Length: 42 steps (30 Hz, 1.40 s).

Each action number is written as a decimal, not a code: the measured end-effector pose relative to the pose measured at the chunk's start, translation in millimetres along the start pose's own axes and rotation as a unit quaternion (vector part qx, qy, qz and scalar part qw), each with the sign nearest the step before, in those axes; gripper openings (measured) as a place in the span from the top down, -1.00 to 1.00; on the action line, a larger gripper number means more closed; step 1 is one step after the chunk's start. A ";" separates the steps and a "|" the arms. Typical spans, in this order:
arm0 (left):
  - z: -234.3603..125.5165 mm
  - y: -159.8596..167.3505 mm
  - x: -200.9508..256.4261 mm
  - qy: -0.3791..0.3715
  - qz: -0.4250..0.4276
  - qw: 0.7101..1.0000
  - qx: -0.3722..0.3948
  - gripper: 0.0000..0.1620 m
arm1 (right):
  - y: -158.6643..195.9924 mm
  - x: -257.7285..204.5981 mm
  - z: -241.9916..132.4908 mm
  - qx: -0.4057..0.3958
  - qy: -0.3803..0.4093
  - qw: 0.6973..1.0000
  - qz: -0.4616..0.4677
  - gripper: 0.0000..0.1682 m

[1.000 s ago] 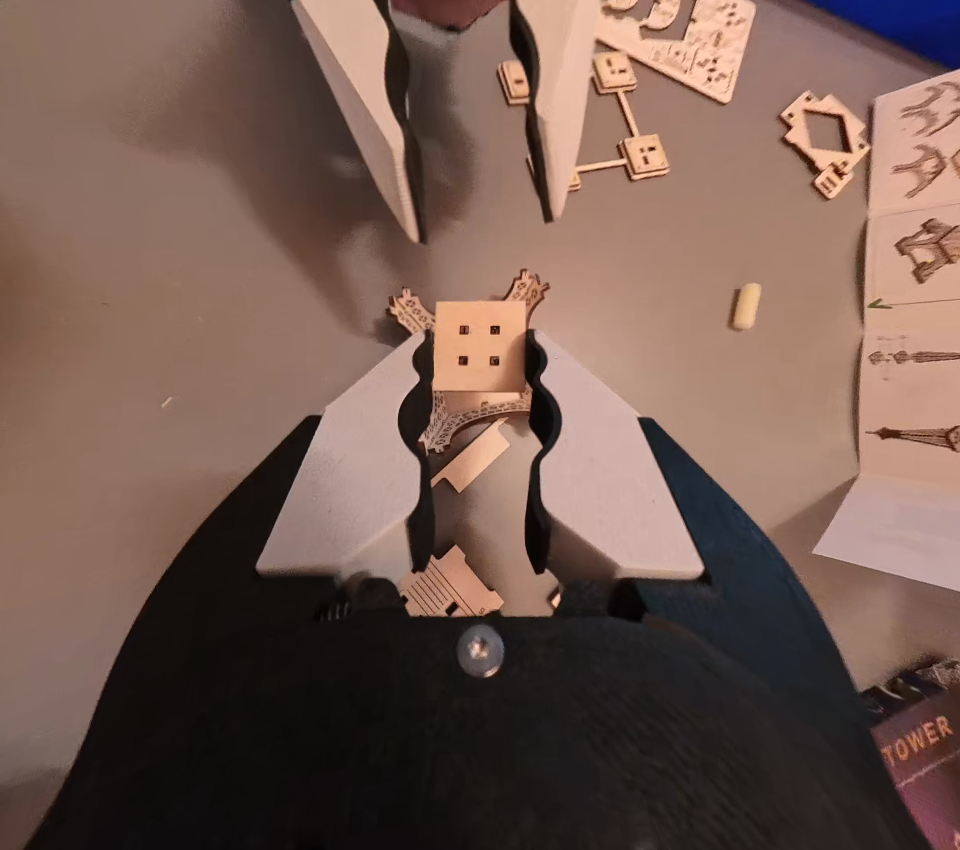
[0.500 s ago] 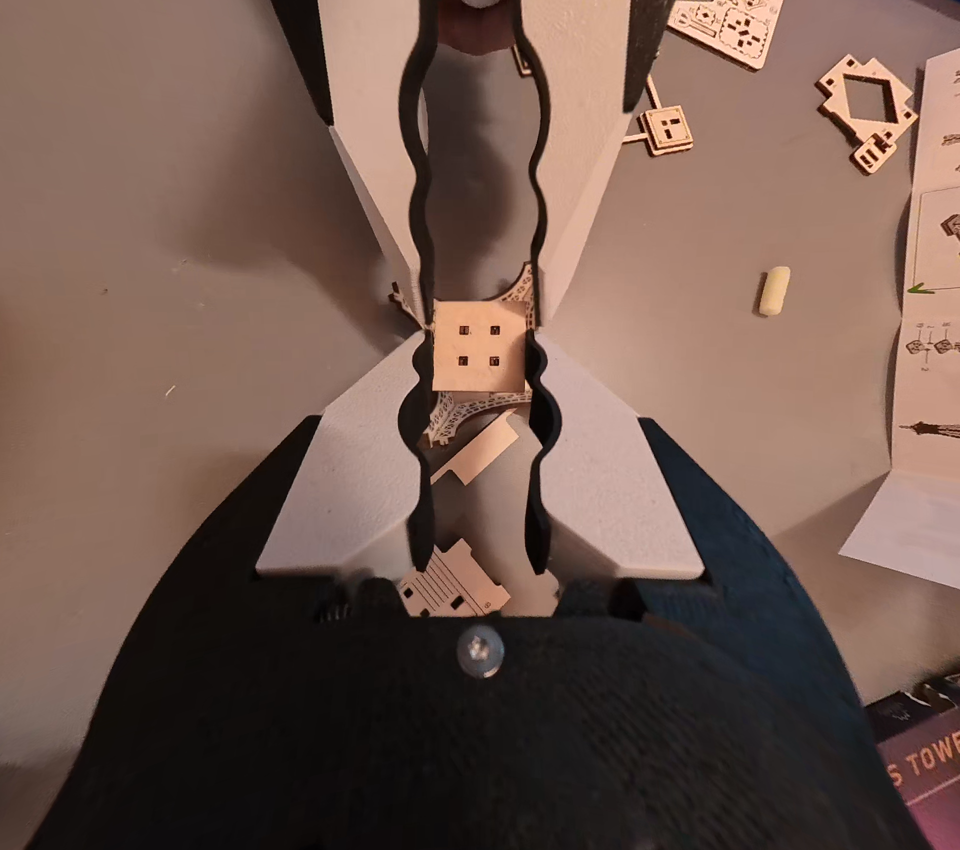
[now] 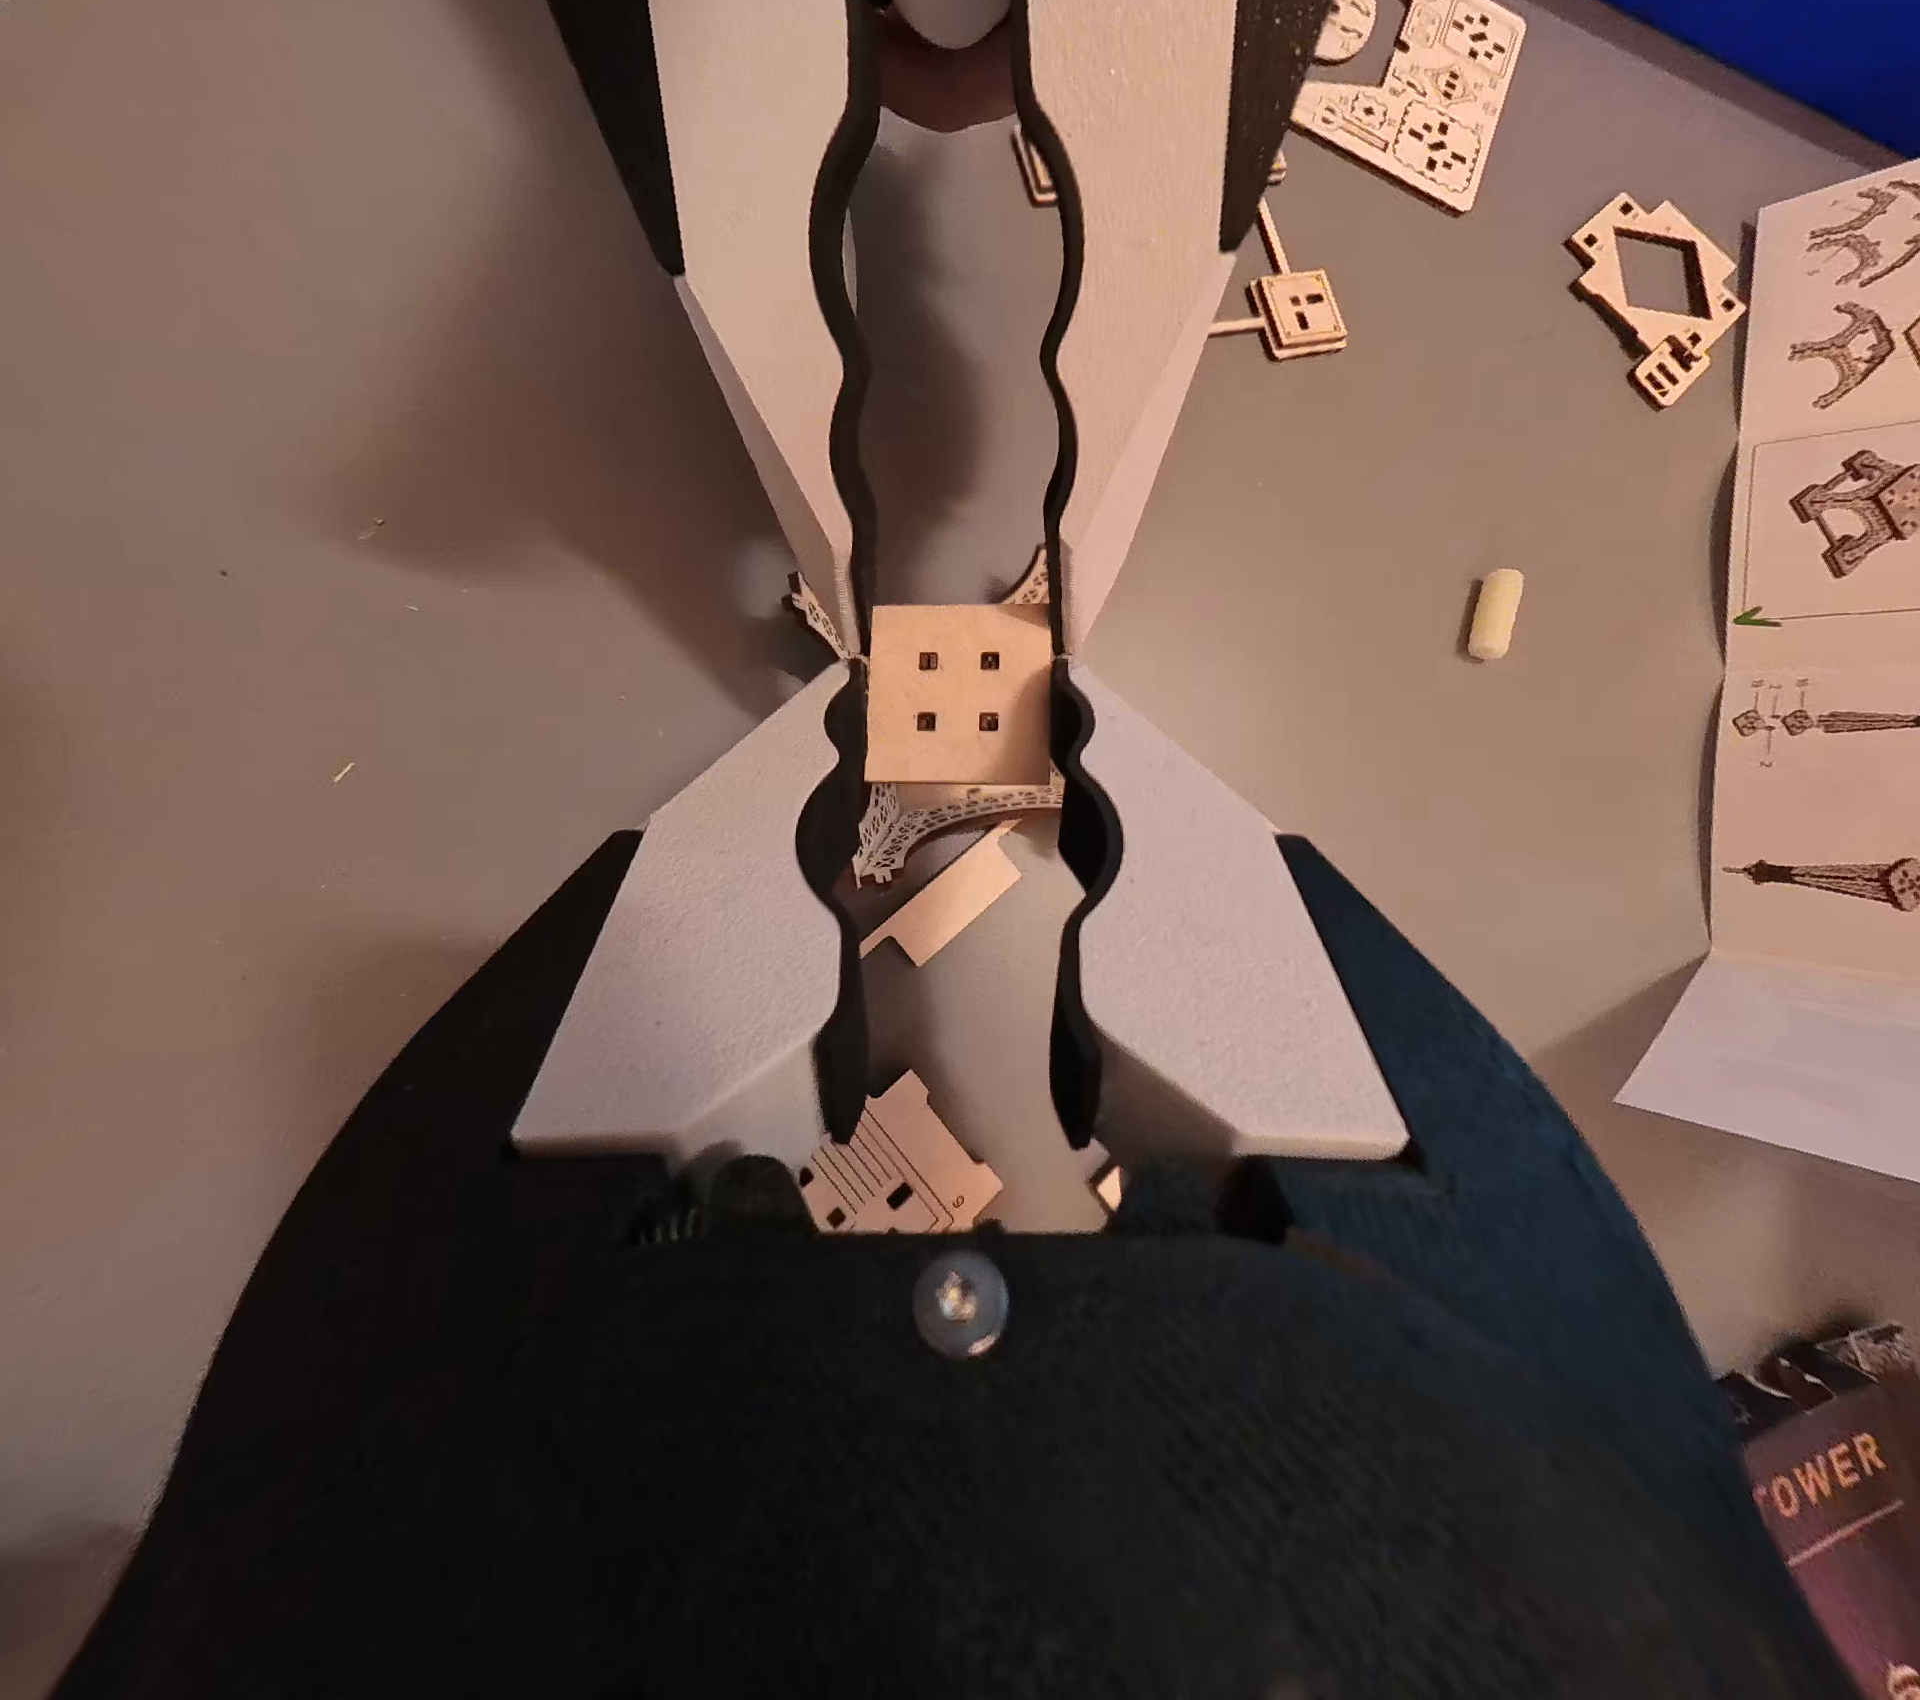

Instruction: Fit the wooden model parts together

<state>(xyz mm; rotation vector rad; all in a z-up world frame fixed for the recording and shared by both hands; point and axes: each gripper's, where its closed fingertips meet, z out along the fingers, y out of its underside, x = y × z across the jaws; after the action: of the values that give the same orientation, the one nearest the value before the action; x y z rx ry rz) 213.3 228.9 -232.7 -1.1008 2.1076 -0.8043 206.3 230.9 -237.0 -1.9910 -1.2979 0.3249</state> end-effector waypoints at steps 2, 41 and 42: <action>-0.5 0.6 -0.6 0.000 -0.007 1.000 -0.001 0.63 | -0.8 0.7 0.0 0.004 0.002 1.000 0.000 0.61; -64.7 -34.4 13.9 0.446 -0.406 0.783 0.154 0.63 | -83.0 -10.0 -62.1 0.187 0.241 0.931 -0.201 0.54; -64.2 -35.3 15.5 0.447 -0.399 0.787 0.149 0.62 | -82.8 -14.0 -62.5 0.196 0.241 0.929 -0.203 0.54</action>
<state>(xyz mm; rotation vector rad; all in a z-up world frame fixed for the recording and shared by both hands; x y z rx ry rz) 174.8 213.7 -170.2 -1.6423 1.9637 -2.3669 178.0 210.4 -138.3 -1.3148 -1.1721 -0.1010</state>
